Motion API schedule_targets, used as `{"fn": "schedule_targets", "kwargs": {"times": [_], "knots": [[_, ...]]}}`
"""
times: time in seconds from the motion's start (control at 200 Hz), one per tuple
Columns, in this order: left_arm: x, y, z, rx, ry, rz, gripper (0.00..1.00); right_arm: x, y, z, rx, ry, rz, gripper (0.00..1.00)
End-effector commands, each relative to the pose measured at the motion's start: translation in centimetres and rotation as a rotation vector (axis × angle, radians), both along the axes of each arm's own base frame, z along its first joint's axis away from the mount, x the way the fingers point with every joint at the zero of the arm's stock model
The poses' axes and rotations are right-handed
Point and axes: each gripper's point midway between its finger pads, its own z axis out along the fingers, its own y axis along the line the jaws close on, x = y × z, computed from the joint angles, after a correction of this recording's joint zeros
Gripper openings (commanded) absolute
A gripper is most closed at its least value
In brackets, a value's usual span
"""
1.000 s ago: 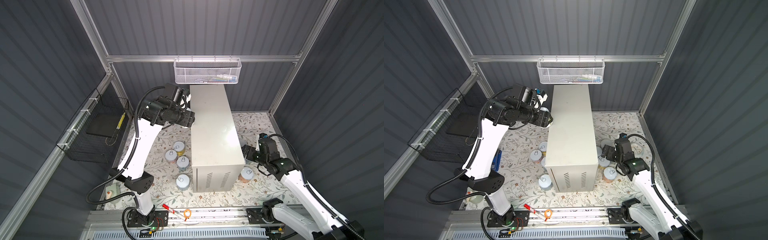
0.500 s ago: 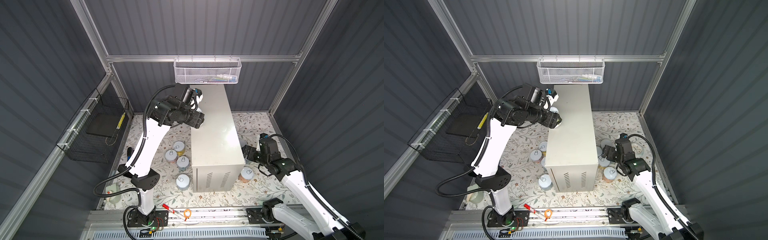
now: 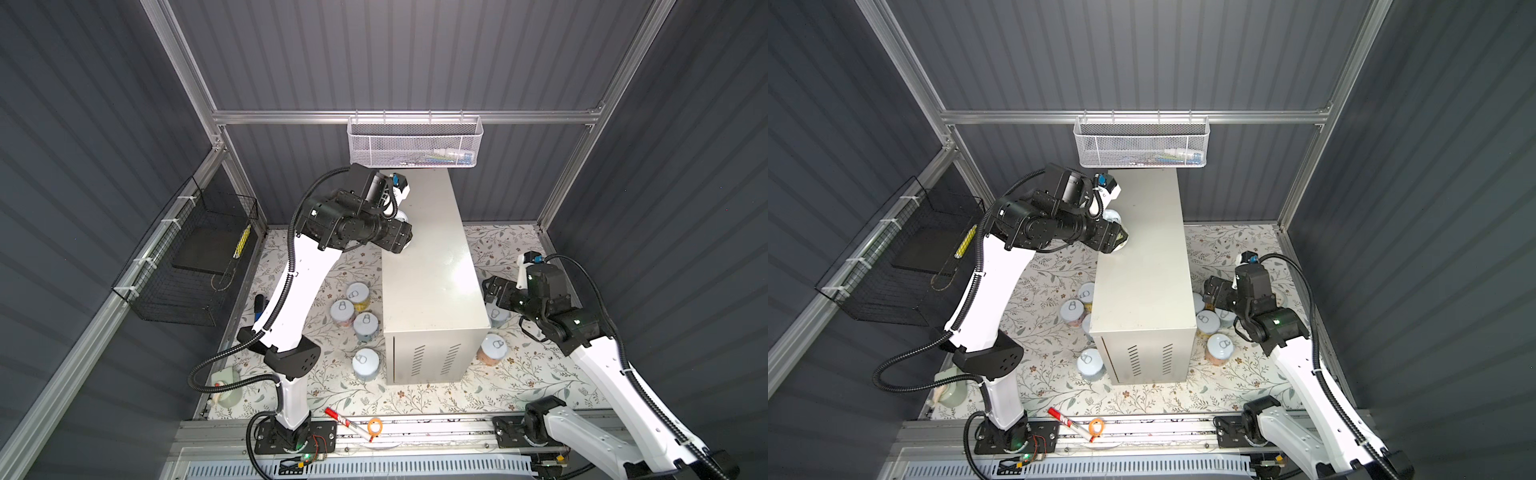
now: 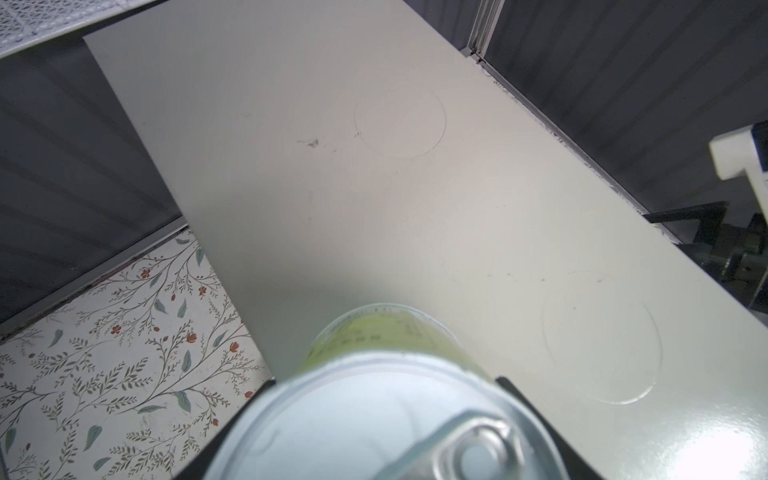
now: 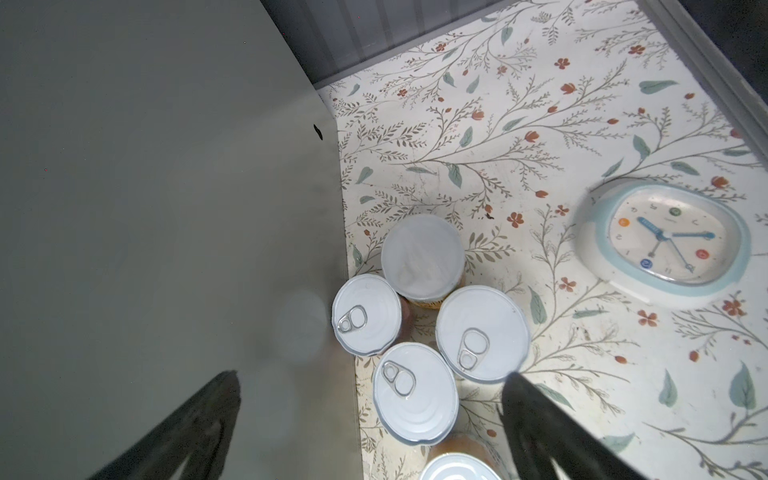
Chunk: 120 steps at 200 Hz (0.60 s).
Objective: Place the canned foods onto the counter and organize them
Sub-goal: 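Lift the green-labelled can with the left gripper onto the cabinet top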
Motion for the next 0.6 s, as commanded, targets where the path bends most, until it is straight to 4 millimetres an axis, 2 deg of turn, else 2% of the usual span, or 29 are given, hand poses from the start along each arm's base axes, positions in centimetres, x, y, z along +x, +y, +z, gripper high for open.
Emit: {"fn": "schedule_targets", "kwargs": {"times": [0.0, 0.165, 0.29, 0.375, 0.41, 0.465, 0.495, 0.595], "knots": [[0.8, -1.8, 1.4, -0.060, -0.058, -0.061, 0.23, 0.3, 0.6, 1.3, 0.006, -0.028, 0.030, 0.99], [1.1, -2.5, 0.9, -0.061, -0.049, -0.075, 0.32, 0.4, 1.0, 2.1, 0.010, -0.042, 0.048, 0.99], [1.0, -2.9, 1.2, -0.080, -0.060, -0.092, 0.41, 0.5, 1.1, 2.9, 0.005, -0.056, 0.057, 0.99], [1.2, -3.1, 1.4, -0.085, -0.068, -0.094, 0.59, 0.6, 1.2, 3.8, -0.002, -0.070, 0.066, 0.99], [1.3, -3.1, 1.4, -0.086, -0.072, -0.092, 0.61, 0.6, 1.2, 4.2, -0.006, -0.077, 0.070, 0.99], [1.4, -3.1, 1.6, -0.090, -0.079, -0.092, 0.80, 0.7, 1.3, 4.9, -0.010, -0.090, 0.075, 0.99], [1.4, -3.2, 1.7, -0.090, -0.083, -0.095, 0.98, 0.8, 1.3, 5.2, -0.012, -0.095, 0.077, 0.99], [1.6, -3.1, 2.0, -0.090, -0.107, -0.090, 1.00, 0.9, 1.2, 6.4, -0.019, -0.119, 0.080, 0.99]]}}
